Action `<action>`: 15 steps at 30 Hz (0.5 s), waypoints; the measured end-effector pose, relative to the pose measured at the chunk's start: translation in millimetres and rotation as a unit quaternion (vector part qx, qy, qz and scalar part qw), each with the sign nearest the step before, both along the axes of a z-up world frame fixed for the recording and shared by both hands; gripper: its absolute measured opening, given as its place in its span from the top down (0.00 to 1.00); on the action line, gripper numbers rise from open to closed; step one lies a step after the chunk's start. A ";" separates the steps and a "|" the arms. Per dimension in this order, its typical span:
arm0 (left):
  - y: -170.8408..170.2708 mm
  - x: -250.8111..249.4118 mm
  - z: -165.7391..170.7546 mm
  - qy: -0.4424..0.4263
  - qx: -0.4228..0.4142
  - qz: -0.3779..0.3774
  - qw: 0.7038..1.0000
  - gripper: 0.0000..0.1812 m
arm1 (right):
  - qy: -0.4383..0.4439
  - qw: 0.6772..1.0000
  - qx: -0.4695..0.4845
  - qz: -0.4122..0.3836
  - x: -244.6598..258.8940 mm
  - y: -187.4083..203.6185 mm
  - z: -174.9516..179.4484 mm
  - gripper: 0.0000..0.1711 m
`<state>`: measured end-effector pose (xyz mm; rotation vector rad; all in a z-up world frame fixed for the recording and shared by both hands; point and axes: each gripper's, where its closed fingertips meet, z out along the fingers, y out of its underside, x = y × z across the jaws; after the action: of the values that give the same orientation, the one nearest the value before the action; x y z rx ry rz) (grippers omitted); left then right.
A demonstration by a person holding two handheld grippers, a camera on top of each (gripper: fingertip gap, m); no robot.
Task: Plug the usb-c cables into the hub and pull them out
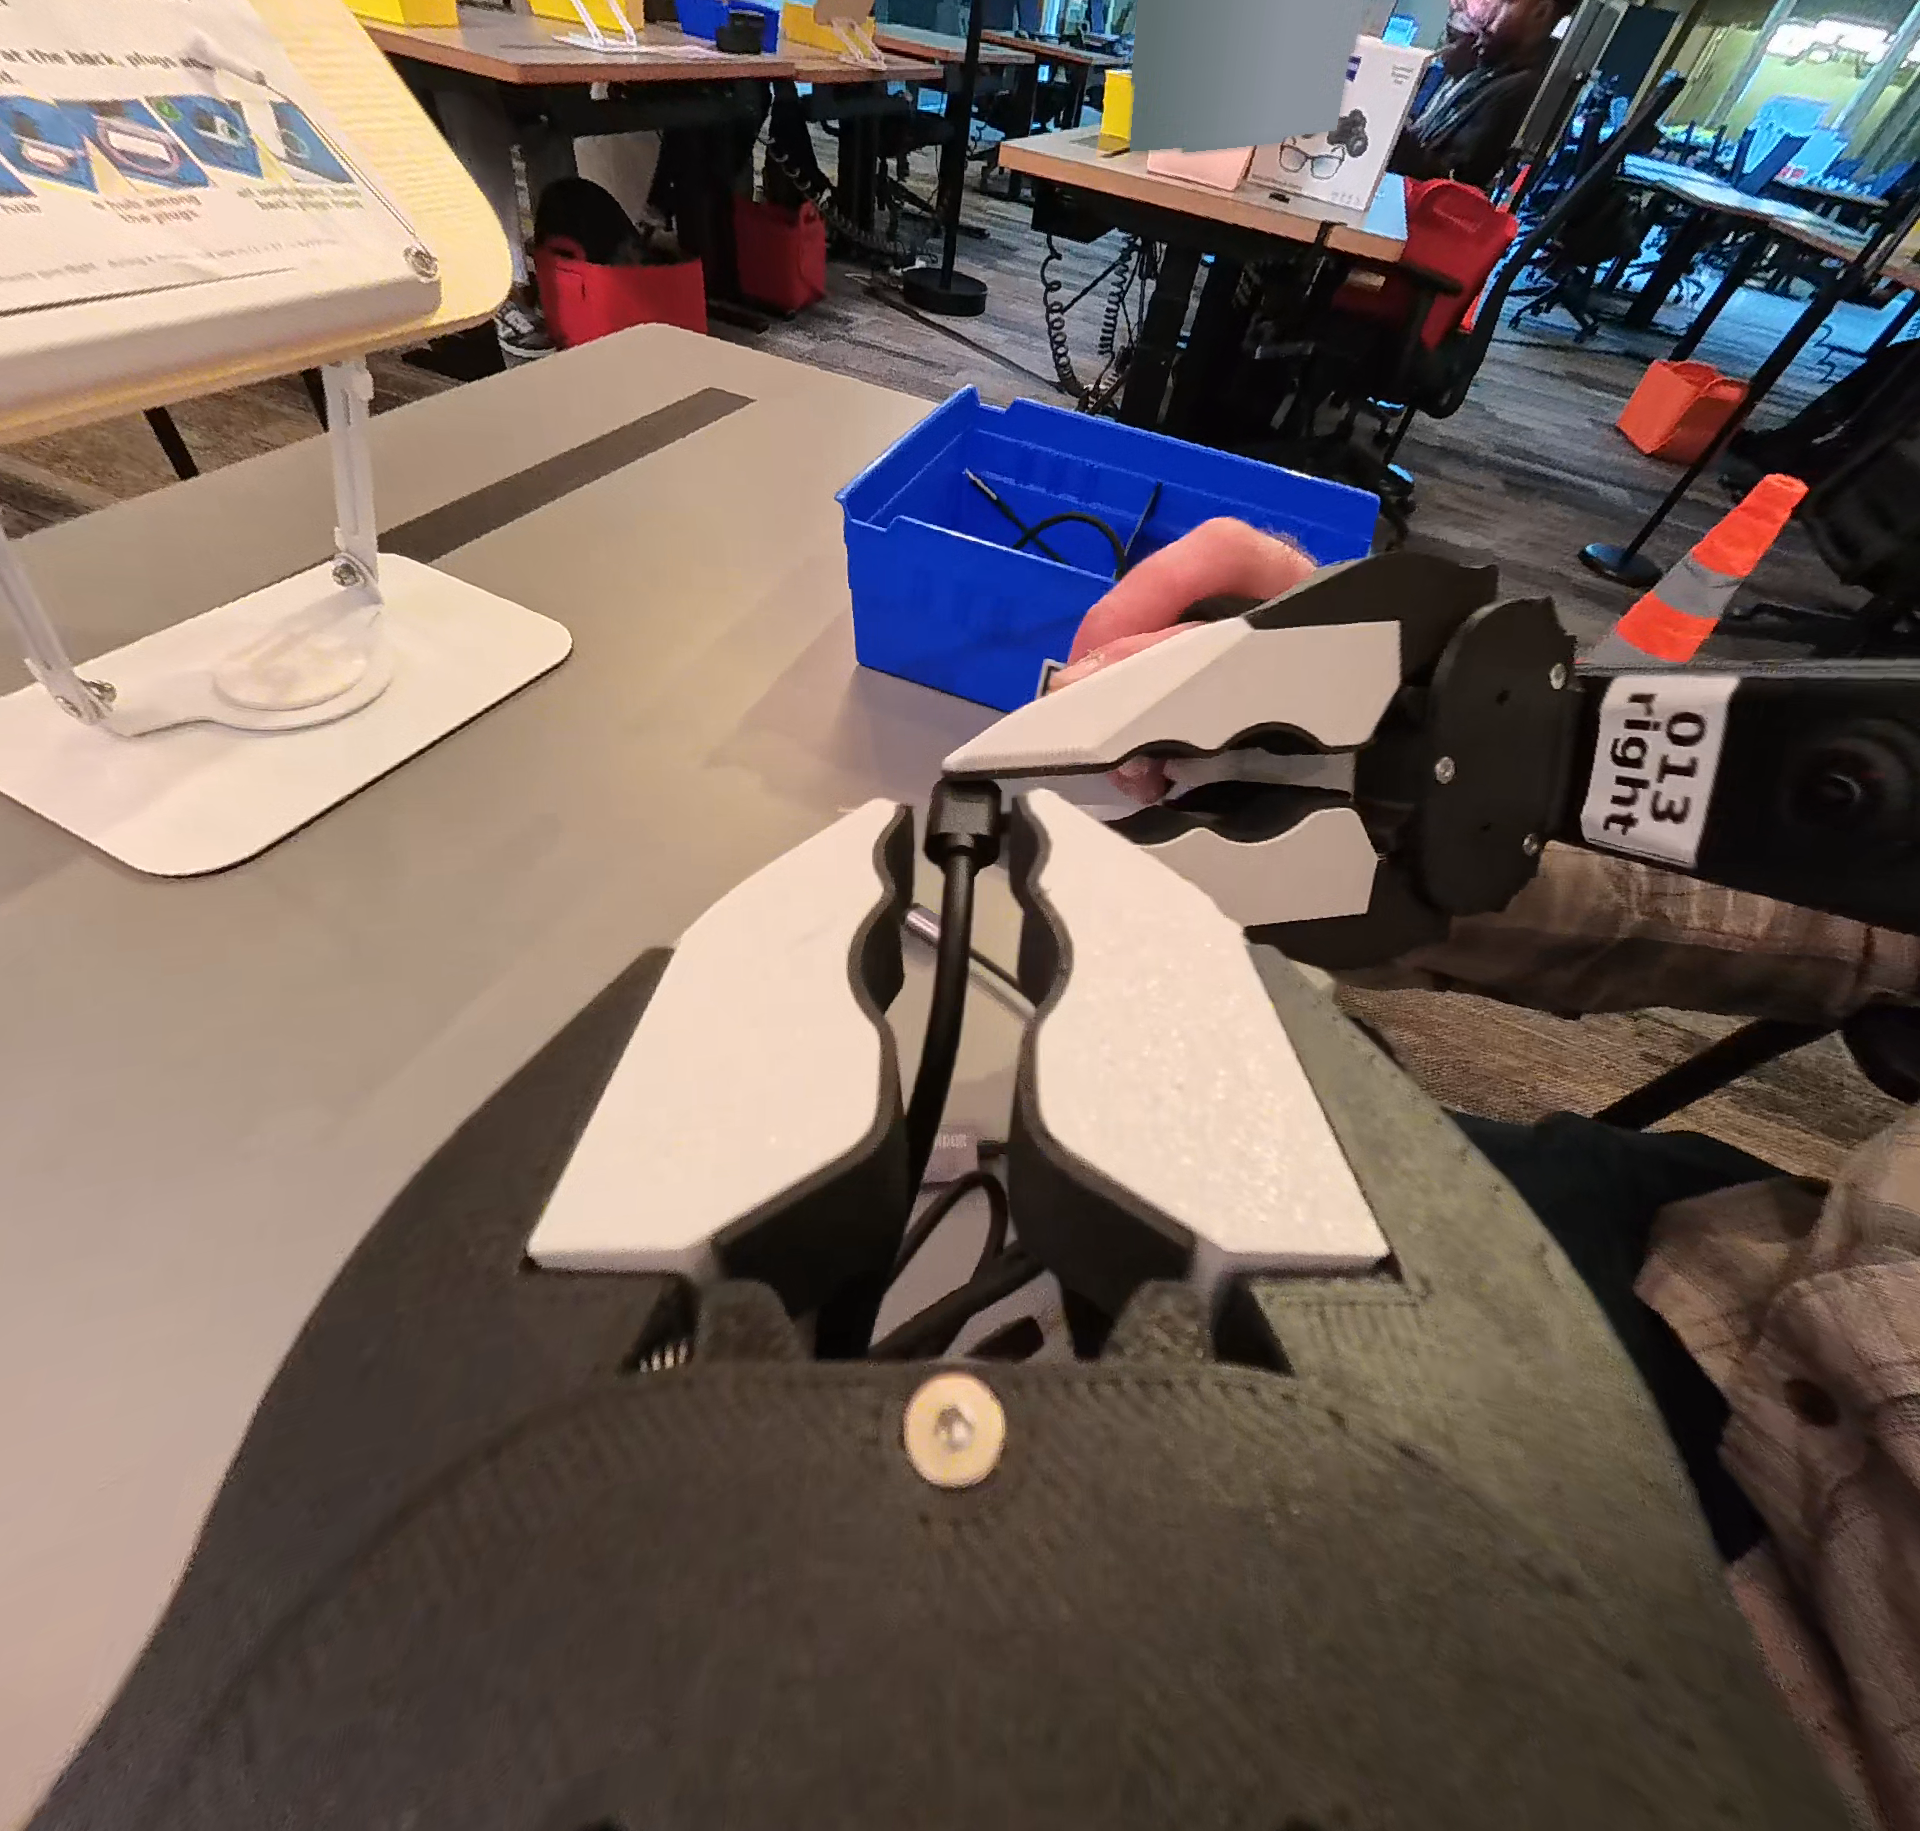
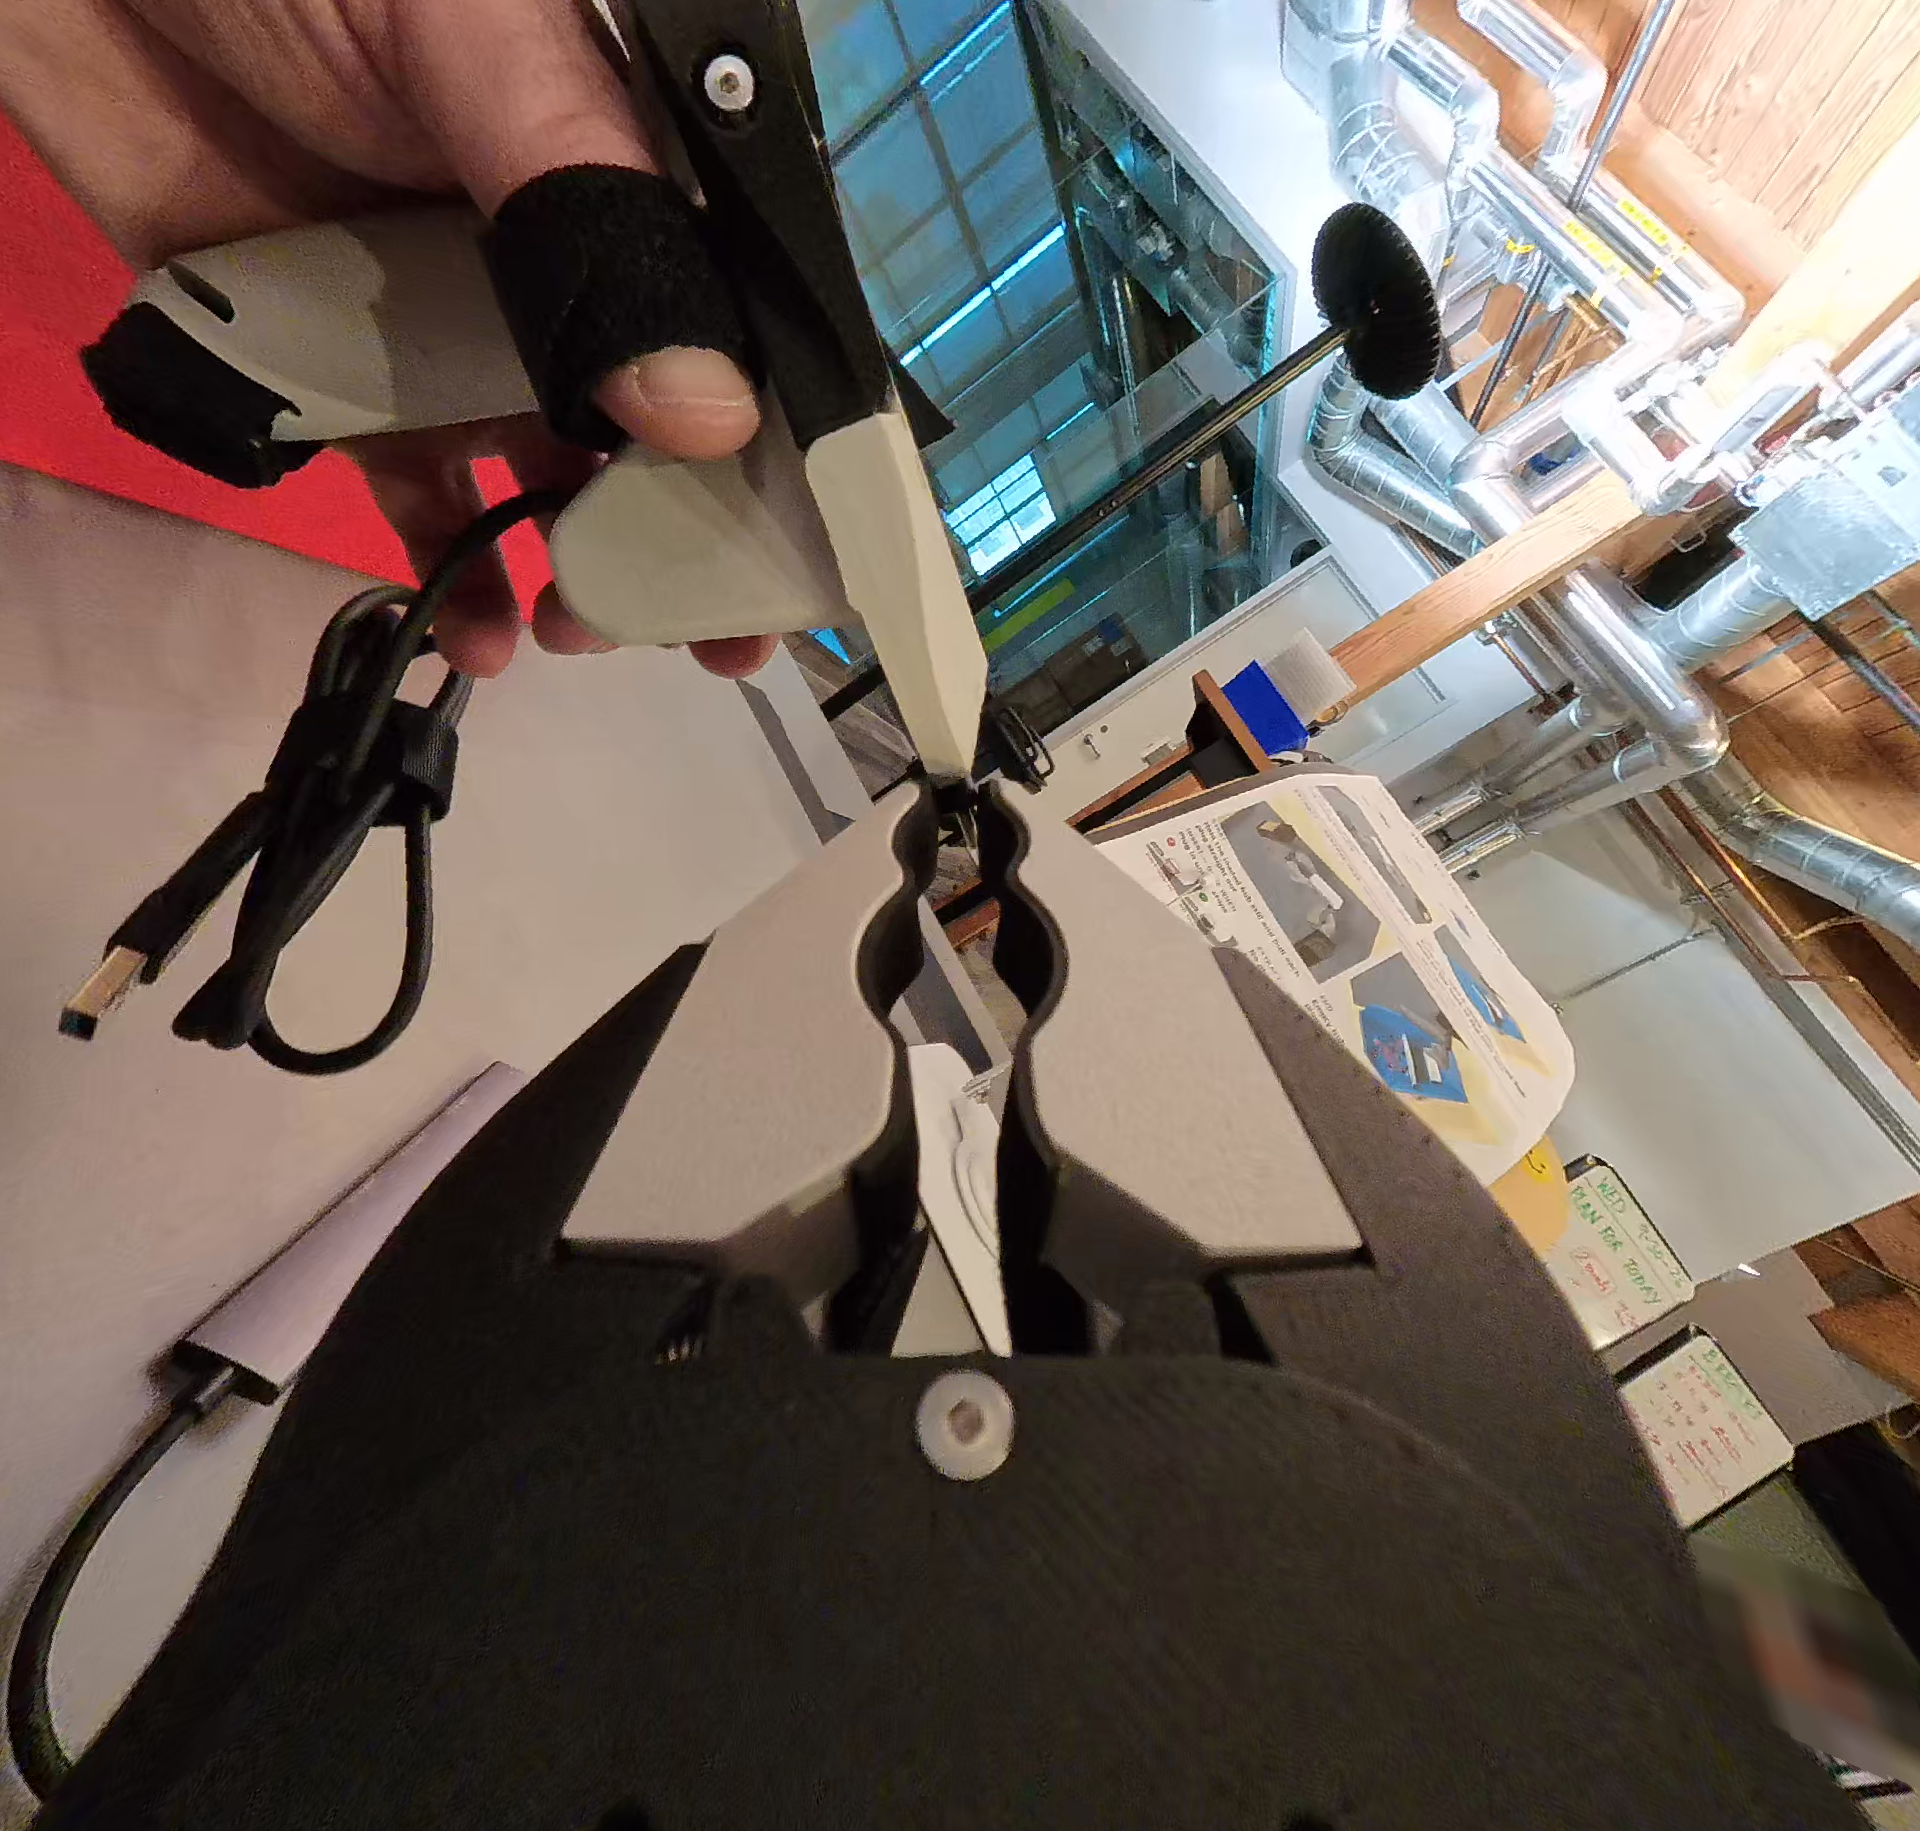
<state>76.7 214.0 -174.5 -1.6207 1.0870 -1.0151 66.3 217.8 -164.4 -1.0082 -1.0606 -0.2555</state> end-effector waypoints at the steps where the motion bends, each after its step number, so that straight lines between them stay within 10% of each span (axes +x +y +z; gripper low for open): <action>1: -0.6 0.1 0.5 -0.004 -0.005 -0.003 1.000 0.91 | 0.001 1.000 0.002 0.000 -0.2 -0.4 0.5 0.97; 15: 1.2 -1.4 -1.0 0.004 0.008 0.006 1.000 0.93 | -0.004 1.000 0.003 -0.011 -1.5 3.3 -1.7 0.97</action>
<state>75.3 215.1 -175.5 -1.6185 1.0883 -0.9908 64.8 221.1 -166.1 -1.0141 -1.0568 -0.2802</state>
